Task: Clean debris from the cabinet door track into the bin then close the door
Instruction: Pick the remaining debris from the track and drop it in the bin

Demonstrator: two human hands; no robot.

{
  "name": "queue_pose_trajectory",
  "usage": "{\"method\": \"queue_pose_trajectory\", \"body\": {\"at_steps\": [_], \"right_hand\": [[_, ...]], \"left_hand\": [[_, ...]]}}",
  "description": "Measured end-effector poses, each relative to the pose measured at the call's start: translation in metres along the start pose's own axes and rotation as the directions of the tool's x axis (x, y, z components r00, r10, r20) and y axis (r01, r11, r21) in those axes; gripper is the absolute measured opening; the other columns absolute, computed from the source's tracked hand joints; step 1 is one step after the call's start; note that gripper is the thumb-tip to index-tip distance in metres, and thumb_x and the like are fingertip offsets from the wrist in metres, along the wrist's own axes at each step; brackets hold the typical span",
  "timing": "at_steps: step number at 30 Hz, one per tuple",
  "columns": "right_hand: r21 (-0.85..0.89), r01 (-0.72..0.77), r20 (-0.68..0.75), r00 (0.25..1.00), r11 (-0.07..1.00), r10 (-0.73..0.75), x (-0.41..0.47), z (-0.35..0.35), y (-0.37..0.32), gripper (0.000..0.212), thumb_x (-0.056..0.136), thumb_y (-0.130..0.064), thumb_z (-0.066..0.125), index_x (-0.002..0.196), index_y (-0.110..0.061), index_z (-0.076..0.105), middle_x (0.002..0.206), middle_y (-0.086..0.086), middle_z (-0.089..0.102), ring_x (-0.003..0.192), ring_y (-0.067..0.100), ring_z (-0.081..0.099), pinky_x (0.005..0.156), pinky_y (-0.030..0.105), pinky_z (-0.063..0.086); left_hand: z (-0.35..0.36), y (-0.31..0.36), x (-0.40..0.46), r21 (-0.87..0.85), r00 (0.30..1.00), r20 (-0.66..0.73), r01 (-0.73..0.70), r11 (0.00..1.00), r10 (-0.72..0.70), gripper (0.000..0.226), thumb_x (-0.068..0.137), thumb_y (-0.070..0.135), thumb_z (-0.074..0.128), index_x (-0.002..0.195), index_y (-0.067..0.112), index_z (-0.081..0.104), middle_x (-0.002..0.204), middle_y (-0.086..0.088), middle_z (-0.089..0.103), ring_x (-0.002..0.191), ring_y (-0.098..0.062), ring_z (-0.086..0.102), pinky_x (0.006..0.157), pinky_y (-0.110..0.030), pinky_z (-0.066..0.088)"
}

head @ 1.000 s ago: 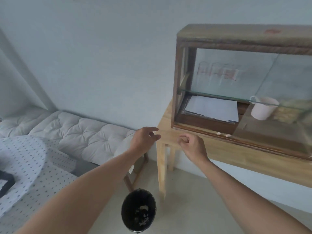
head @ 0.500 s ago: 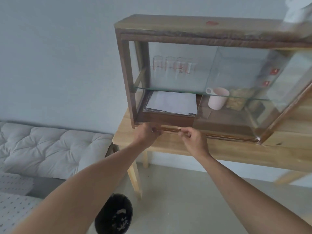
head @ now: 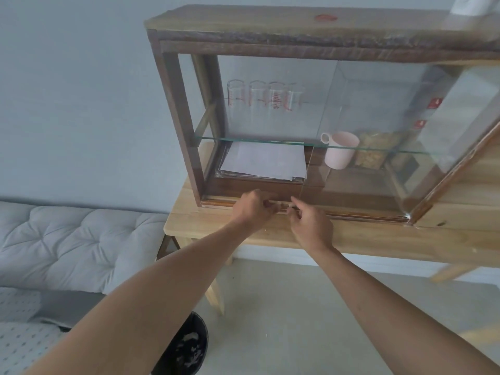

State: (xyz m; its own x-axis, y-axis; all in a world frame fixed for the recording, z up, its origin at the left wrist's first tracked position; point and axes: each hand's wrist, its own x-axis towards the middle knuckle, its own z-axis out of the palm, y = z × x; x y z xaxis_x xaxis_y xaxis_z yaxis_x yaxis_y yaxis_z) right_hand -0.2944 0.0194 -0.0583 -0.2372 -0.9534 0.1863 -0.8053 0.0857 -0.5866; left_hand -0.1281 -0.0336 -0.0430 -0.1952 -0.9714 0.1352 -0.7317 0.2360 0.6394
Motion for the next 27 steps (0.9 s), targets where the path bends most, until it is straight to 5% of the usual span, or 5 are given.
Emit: {"method": "queue_pose_trajectory", "body": {"at_steps": [2,6,16,23,27], "right_hand": [[-0.102,0.024,-0.011,1.000,0.994,-0.025,0.001,0.001,-0.001,0.039,0.105,-0.036,0.055,0.142,-0.032,0.065,0.113,0.004,0.081,0.110,0.036,0.072,0.081,0.042,0.055],[-0.171,0.041,-0.033,0.998,0.984,-0.047,0.000,0.004,0.000,0.031,0.104,-0.035,0.054,0.131,-0.032,0.069,0.105,0.006,0.082,0.101,0.038,0.074,0.074,0.041,0.051],[-0.041,0.017,-0.065,0.998,0.999,-0.019,0.000,0.001,-0.003,0.018,0.103,-0.038,0.059,0.115,-0.029,0.070,0.092,0.002,0.079,0.091,0.036,0.073,0.072,0.042,0.055],[0.049,0.015,-0.089,0.996,0.999,-0.010,-0.006,-0.004,-0.005,0.017,0.102,-0.041,0.059,0.108,-0.029,0.070,0.068,-0.009,0.059,0.075,0.027,0.066,0.063,0.034,0.041],[0.083,0.037,-0.068,0.997,0.996,-0.032,-0.010,-0.003,-0.006,0.019,0.102,-0.043,0.059,0.107,-0.029,0.071,0.063,-0.007,0.056,0.069,0.024,0.062,0.063,0.037,0.047]], "left_hand": [[0.001,0.002,0.001,0.016,1.000,-0.005,0.006,1.000,-0.005,0.022,0.091,0.045,0.076,0.110,0.037,0.081,0.098,0.009,0.074,0.095,-0.021,0.070,0.077,-0.038,0.058],[-0.002,0.003,0.001,0.012,1.000,0.000,0.004,1.000,-0.004,0.010,0.091,0.038,0.078,0.099,0.036,0.083,0.095,0.009,0.073,0.090,-0.020,0.068,0.074,-0.037,0.058],[-0.004,0.010,0.003,0.022,0.997,0.044,0.070,0.997,-0.071,0.007,0.090,0.034,0.075,0.091,0.035,0.081,0.096,0.012,0.076,0.094,-0.018,0.069,0.078,-0.038,0.059],[-0.005,0.004,0.004,-0.037,0.997,0.045,0.071,0.997,-0.069,0.010,0.090,0.029,0.073,0.088,0.026,0.082,0.089,0.007,0.076,0.087,-0.018,0.068,0.076,-0.039,0.059],[-0.016,-0.009,-0.004,-0.059,0.998,-0.002,0.057,0.997,-0.057,0.008,0.089,0.030,0.075,0.087,0.026,0.082,0.086,0.008,0.076,0.083,-0.014,0.067,0.072,-0.034,0.057]]}}
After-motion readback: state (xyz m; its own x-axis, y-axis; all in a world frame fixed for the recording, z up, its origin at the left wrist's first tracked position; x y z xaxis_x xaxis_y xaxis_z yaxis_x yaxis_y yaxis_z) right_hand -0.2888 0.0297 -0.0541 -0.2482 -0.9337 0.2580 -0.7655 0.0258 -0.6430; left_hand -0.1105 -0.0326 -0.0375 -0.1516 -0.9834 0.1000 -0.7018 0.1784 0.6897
